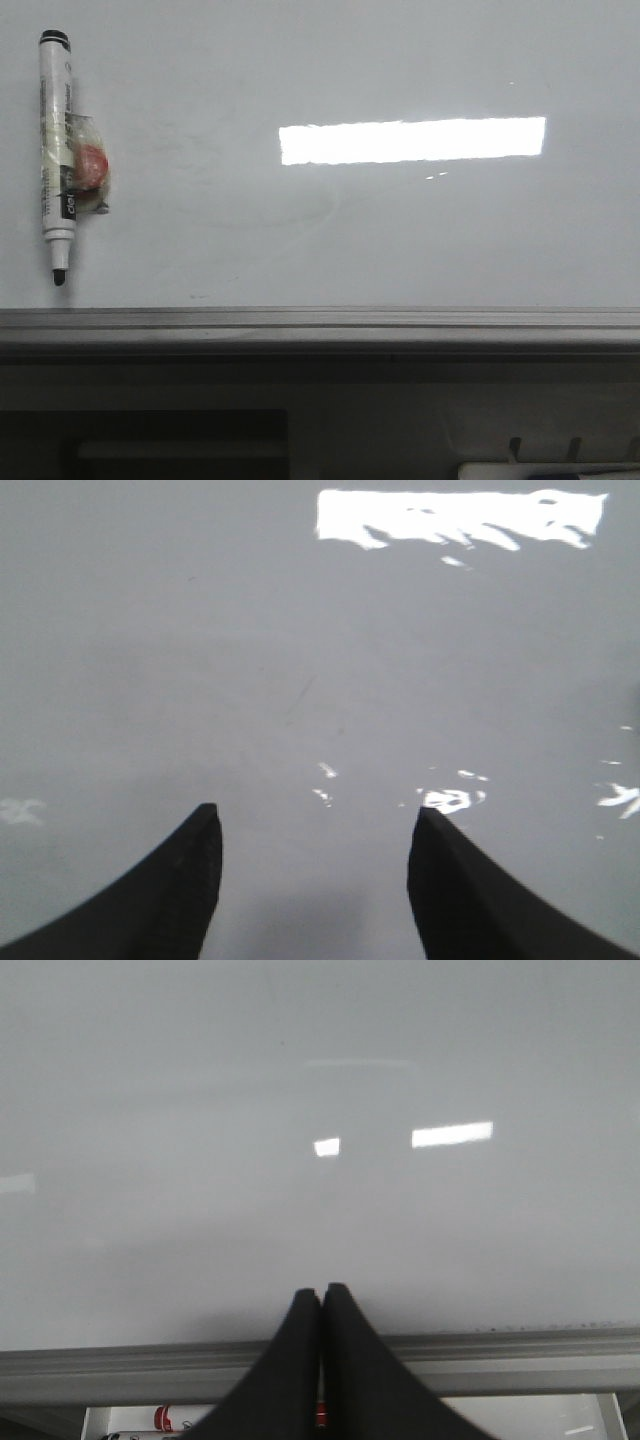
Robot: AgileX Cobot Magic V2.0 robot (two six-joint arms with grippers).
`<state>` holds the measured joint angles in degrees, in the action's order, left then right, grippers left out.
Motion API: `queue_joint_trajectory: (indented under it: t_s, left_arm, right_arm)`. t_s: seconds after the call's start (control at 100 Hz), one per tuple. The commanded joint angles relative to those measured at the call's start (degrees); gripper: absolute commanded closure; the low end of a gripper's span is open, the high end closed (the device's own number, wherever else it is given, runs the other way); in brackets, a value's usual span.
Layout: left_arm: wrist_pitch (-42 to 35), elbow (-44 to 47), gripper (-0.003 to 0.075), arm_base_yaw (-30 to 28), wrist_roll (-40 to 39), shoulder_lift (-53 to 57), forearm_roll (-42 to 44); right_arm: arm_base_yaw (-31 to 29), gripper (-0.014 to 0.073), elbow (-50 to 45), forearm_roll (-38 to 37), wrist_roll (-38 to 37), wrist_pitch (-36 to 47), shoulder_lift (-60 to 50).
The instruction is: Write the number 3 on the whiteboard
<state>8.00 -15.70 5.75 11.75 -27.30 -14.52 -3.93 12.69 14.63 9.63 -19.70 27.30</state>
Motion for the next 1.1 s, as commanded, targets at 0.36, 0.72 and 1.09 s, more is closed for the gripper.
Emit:
queue_joint_trajectory:
  t_s: [0.36, 0.72, 1.09]
  left_arm:
    - [-6.98, -1.59, 0.0269, 27.79, 0.32, -2.98, -5.73]
    - [-13.97, -1.59, 0.0269, 33.96, 0.2, -17.34, -14.67]
    - [-20.12, -3.7, 0.0269, 37.35, 0.2, -26.58, -15.15]
  right_arm:
    - [-0.57, 0.0635, 1.84, 0.36, 0.25, 4.42, 0.75]
    - [-0.57, 0.0635, 1.84, 0.36, 0.25, 4.42, 0.75]
    - [-0.57, 0.0635, 1.84, 0.36, 0.25, 4.42, 0.75]
